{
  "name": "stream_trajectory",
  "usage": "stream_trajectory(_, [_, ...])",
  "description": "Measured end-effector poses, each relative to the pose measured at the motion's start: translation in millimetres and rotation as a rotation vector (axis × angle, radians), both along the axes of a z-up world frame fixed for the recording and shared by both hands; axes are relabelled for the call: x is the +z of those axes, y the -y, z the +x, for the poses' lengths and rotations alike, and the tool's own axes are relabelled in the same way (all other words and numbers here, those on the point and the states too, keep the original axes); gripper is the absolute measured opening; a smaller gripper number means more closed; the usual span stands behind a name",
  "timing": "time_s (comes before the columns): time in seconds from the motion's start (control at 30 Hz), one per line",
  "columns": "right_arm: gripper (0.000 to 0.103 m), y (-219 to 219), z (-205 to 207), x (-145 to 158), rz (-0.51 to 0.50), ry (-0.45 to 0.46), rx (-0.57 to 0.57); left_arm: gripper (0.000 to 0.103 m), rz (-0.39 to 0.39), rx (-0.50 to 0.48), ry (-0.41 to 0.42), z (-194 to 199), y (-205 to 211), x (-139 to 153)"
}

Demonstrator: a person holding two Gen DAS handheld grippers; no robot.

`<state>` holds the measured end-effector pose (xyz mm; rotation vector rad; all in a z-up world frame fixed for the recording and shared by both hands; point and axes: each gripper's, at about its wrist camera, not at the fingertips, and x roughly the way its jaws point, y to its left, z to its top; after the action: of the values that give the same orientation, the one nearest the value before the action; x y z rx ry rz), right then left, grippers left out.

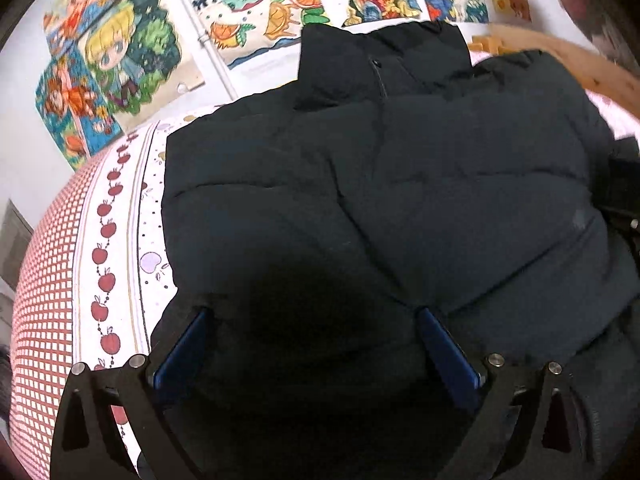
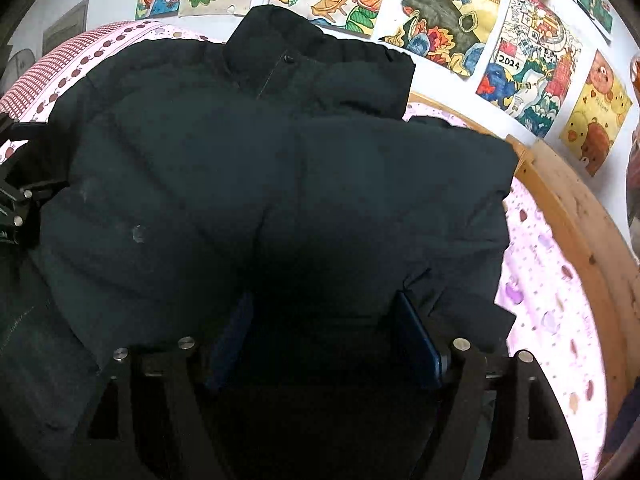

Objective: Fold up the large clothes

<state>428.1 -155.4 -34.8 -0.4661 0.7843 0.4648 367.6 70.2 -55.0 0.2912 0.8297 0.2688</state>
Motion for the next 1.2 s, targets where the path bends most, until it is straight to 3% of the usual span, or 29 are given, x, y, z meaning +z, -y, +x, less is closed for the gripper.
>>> stream_trajectory(0.23, [0.070, 2, -1, -16, 0.019, 0.024, 0.000, 0.103, 0.092, 0.003, 0.015, -1, 13, -15])
stream_trajectory(0.77, [0.071, 6, -2, -18, 0.045, 0.030, -0.001, 0.103, 0.087, -0.005, 0.033, -1, 10, -16])
stream_trajectory(0.87, [0.071, 6, 1, -14, 0.051, 0.012, 0.002, 0.103, 0.030, -0.018, 0.031, 0, 3, -7])
stream_trajectory(1.0, [0.072, 16, 10, 7, 0.118, -0.041, 0.017, 0.103, -0.108, -0.045, 0.052, -3, -16, 13])
stream_trajectory(1.1, [0.072, 28, 23, 27, 0.200, -0.032, -0.007, 0.103, -0.195, -0.069, 0.073, -1, -28, 31])
stream_trajectory(1.2, [0.075, 35, 47, 49, 0.277, 0.010, -0.057, 0.103, -0.226, -0.059, 0.113, 13, -35, 53])
